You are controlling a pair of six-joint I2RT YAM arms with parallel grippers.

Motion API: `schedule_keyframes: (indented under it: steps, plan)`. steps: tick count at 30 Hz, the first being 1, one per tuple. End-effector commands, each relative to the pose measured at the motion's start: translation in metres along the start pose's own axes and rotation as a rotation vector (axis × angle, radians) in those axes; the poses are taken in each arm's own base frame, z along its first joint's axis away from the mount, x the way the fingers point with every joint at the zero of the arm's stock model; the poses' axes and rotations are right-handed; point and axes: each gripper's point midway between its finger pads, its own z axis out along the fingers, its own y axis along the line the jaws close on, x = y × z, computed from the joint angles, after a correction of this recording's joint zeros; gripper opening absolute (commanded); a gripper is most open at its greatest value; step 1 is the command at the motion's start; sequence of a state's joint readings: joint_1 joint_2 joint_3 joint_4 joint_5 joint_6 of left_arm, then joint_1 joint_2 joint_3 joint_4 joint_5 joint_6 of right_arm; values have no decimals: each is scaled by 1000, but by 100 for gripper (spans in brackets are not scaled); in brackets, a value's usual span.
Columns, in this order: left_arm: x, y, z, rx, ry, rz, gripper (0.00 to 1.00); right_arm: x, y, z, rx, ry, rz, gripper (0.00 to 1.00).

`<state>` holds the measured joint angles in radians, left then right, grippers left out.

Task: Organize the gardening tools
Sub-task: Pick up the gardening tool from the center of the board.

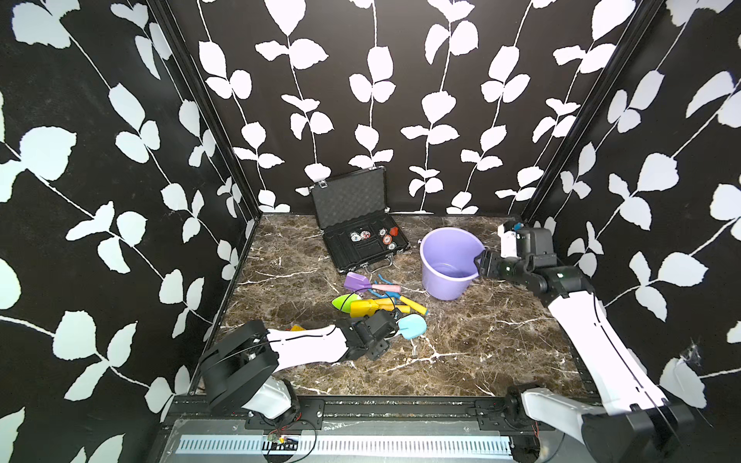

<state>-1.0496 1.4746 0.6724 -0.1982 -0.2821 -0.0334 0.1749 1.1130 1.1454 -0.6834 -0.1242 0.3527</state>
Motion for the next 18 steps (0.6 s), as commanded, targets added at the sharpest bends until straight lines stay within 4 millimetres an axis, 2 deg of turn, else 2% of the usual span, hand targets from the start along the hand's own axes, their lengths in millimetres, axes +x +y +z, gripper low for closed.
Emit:
schedule_keyframes:
  steps: [1,8,14,18]
  plan:
    - [-1,-3,-1,12,21,5,72,-1,-7,-6,32,-67,15,65]
    - [5,-12,2,48,63,14,64,31,-17,-6,39,-43,32,63]
    - [15,-18,6,79,94,21,57,45,-21,-6,36,-50,54,63]
    - [23,-21,8,87,112,28,41,51,-20,-5,22,-51,69,63]
